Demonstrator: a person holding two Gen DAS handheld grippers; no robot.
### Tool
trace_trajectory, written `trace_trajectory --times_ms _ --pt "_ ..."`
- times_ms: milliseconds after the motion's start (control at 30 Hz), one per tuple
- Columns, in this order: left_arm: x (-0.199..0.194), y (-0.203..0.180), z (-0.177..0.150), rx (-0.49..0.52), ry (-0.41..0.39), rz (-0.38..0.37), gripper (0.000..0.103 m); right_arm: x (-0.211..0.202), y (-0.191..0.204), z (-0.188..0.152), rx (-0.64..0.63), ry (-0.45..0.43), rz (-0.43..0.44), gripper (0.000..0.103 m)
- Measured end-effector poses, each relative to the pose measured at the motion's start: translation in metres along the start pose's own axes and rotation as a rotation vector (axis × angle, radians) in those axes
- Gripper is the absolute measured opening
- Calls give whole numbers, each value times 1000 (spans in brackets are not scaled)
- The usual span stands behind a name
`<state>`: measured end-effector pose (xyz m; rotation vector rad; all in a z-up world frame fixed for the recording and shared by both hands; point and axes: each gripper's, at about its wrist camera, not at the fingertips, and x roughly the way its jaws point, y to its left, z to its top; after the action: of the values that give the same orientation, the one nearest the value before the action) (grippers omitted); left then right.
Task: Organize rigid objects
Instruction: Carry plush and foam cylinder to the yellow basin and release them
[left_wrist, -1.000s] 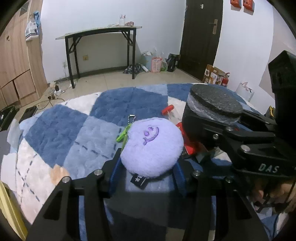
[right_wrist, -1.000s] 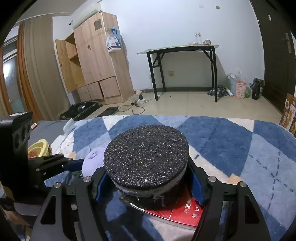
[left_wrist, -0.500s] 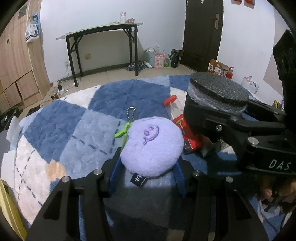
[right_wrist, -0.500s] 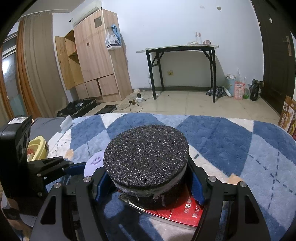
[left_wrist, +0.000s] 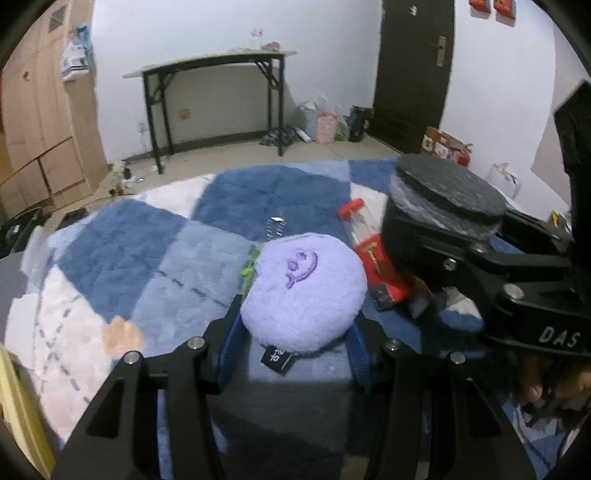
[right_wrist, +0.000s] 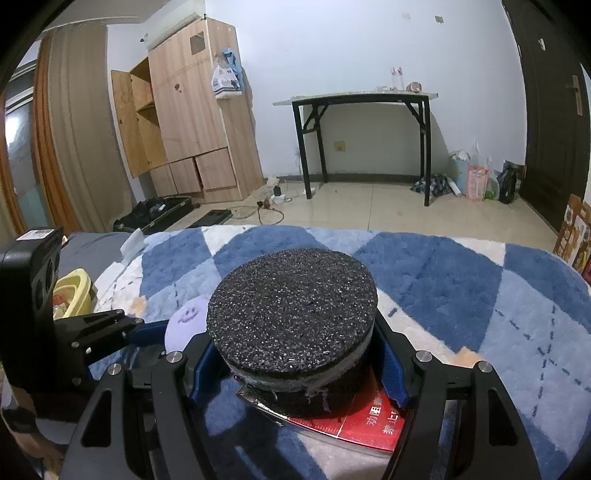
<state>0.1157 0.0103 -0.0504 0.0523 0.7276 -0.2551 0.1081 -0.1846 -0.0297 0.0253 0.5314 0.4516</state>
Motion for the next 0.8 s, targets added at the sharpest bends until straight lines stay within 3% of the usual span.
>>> trace_trajectory --times_ms 133,233,500,667,800 --pt "-25 1 2 13 -86 19 52 -11 3 -1 -18 -46 9 70" --pt "-49 8 5 4 -106 15 52 -20 9 -1 -37 -66 27 71" --pt "-137 61 10 -102 -173 73 52 -40 28 -5 -98 -65 89 71" --pt "-194 89 -3 -53 -179 203 52 -48 55 2 -160 -40 167 71" --pt "-225 128 -24 -118 -134 296 52 -37 96 17 -197 16 292 71"
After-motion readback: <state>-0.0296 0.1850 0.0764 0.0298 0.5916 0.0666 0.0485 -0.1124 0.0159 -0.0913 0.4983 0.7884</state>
